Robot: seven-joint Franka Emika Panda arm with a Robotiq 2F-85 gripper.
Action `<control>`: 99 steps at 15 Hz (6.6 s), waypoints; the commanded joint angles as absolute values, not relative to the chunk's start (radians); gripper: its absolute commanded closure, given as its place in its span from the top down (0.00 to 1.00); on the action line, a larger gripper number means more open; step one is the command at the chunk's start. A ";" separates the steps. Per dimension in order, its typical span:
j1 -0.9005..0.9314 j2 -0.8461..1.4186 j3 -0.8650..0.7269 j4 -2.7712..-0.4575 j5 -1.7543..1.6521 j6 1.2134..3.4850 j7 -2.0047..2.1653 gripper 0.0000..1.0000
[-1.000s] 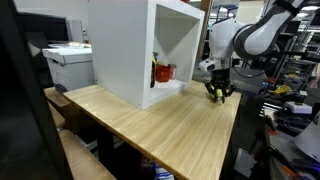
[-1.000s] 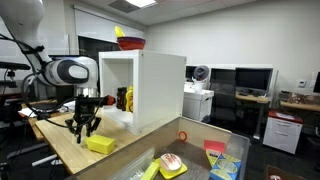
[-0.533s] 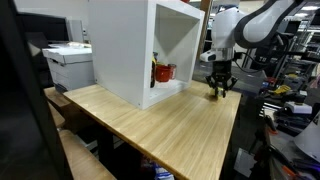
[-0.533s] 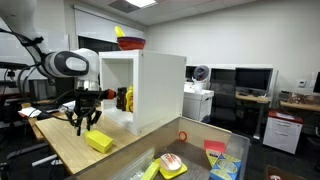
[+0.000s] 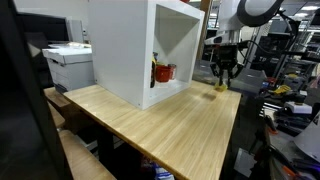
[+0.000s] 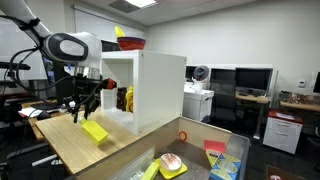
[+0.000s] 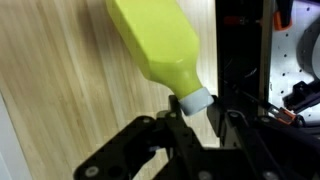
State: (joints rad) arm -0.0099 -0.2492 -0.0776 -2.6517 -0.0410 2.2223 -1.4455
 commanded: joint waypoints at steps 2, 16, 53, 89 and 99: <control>0.016 -0.324 -0.132 -2.618 0.049 2.088 -1.557 0.10; -0.008 -0.154 -0.236 -2.434 0.323 1.770 -1.936 0.10; -0.154 -0.085 -0.200 -2.442 0.381 1.990 -1.976 1.00; -0.139 -0.371 -0.060 -2.639 -0.003 2.130 0.093 1.00; -0.120 -0.427 -0.027 -2.775 -0.090 2.357 0.086 1.00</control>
State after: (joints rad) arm -0.1124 -0.4314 -0.0496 -2.7811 -0.0329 2.2759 0.0824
